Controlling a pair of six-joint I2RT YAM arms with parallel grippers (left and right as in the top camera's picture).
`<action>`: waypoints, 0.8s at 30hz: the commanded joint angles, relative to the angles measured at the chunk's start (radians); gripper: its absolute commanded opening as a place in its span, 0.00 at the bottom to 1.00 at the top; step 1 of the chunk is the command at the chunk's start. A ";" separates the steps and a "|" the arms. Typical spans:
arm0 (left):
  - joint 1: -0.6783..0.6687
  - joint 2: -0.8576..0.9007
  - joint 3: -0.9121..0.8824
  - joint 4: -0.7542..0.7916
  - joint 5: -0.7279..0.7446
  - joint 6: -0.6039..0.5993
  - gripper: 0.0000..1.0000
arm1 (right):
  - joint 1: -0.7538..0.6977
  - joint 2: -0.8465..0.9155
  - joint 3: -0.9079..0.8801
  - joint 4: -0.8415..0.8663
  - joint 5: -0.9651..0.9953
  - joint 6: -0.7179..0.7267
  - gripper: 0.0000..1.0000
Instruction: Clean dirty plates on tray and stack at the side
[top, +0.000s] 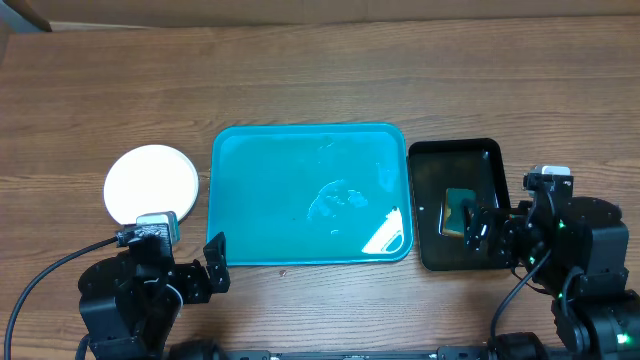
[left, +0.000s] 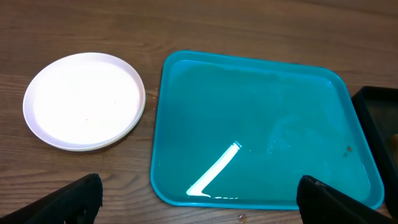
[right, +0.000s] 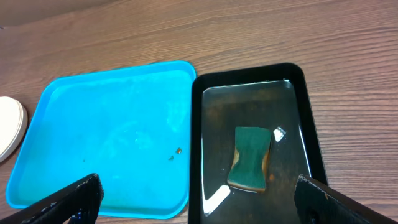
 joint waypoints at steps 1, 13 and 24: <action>-0.003 -0.008 -0.005 0.001 0.015 0.022 1.00 | 0.000 -0.002 -0.008 -0.020 0.010 0.003 1.00; -0.003 -0.008 -0.005 0.001 0.015 0.022 1.00 | 0.000 -0.164 -0.117 0.166 0.043 -0.015 1.00; -0.003 -0.008 -0.005 0.001 0.015 0.022 1.00 | -0.001 -0.569 -0.571 0.660 0.018 -0.012 1.00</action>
